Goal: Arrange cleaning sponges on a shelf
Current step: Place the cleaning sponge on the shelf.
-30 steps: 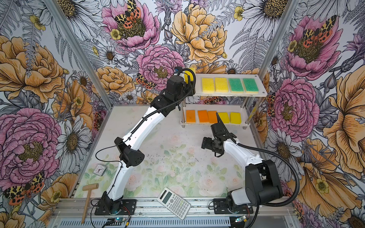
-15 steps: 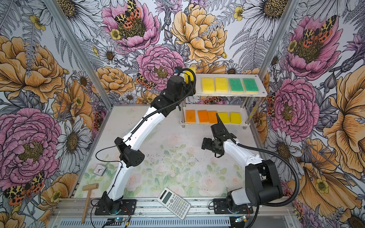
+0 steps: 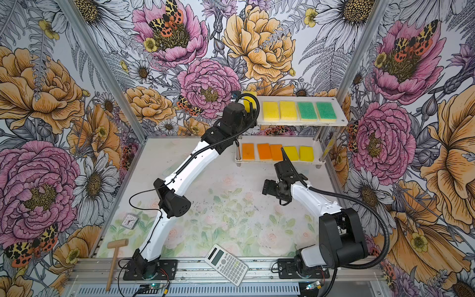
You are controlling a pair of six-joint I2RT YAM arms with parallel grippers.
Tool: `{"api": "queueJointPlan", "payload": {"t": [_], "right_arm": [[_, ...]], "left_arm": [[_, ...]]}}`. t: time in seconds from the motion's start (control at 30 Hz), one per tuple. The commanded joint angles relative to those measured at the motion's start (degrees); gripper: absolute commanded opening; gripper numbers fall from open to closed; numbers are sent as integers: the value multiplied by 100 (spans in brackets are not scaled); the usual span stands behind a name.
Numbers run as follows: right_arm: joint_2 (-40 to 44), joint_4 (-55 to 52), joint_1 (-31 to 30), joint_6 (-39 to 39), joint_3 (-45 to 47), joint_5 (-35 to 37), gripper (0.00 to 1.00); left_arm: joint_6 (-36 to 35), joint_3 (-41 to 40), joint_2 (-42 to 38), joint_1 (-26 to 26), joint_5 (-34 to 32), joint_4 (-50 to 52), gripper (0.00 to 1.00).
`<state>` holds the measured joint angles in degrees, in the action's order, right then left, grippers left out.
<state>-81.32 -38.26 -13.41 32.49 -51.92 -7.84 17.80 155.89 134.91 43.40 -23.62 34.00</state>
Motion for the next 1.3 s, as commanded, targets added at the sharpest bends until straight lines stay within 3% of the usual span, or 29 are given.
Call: {"api": "queueJointPlan", "payload": {"t": [0.0,0.4,1.27], "right_arm": [[187,96,14,11,30,54,94],[169,96,17,3,24,34,94],[134,91,14,-15,-1,-5,94]], "left_arm": [[-76,-42,70,28,-134,-42,72],[-53,-28,101,29,-134,-104,80],[127,-143,21,77,63,-148,79]]}}
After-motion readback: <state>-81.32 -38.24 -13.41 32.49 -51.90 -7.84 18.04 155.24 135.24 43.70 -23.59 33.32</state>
